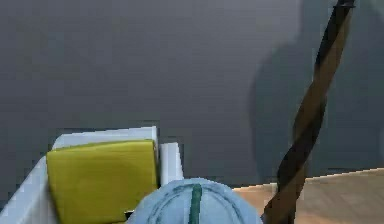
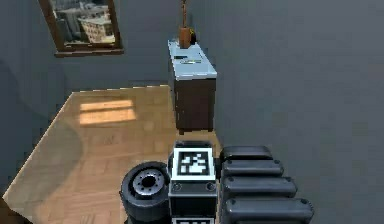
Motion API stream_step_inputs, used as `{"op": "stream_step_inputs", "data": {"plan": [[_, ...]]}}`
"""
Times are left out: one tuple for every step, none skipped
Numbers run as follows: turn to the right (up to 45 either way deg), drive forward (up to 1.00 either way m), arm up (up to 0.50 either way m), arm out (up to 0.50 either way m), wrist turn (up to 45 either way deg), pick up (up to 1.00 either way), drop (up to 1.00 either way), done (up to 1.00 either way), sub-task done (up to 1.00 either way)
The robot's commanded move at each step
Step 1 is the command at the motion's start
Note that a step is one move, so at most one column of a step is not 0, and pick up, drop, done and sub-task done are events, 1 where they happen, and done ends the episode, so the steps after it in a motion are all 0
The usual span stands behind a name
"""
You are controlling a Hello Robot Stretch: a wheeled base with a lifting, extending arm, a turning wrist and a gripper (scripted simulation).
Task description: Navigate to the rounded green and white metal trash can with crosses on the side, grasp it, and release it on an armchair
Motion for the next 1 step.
{"op": "stream_step_inputs", "data": {"plan": [[-45.0,0.0,0.0,0.0,0.0,0.0,0.0,0.0,0.0]]}}
